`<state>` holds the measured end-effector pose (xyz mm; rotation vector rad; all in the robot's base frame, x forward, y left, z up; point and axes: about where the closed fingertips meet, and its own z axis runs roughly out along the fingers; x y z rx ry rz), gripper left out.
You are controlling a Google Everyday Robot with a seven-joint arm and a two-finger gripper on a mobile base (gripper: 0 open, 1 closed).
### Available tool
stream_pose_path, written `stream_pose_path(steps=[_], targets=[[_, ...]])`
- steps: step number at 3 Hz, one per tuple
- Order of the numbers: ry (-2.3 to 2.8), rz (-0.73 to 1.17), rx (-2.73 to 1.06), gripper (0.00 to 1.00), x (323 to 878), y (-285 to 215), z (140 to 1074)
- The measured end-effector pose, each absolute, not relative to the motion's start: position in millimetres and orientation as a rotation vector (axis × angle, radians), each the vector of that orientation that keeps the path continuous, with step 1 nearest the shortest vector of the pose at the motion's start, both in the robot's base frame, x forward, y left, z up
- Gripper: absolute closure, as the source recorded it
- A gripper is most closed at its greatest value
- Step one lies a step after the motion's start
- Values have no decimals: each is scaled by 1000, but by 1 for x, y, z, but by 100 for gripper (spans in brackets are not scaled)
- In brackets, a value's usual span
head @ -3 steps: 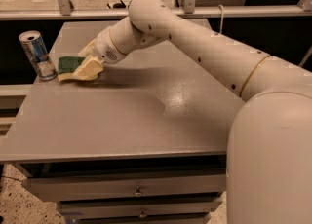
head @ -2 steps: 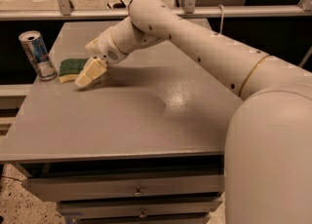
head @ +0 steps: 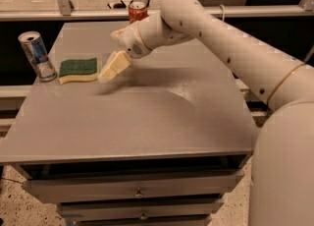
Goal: Move sponge near redbull can
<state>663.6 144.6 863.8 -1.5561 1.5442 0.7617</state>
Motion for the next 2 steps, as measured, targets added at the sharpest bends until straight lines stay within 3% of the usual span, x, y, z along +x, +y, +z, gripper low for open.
stream_pose_path(steps=[2], targets=[[1528, 875, -1252, 0, 645, 4, 887]])
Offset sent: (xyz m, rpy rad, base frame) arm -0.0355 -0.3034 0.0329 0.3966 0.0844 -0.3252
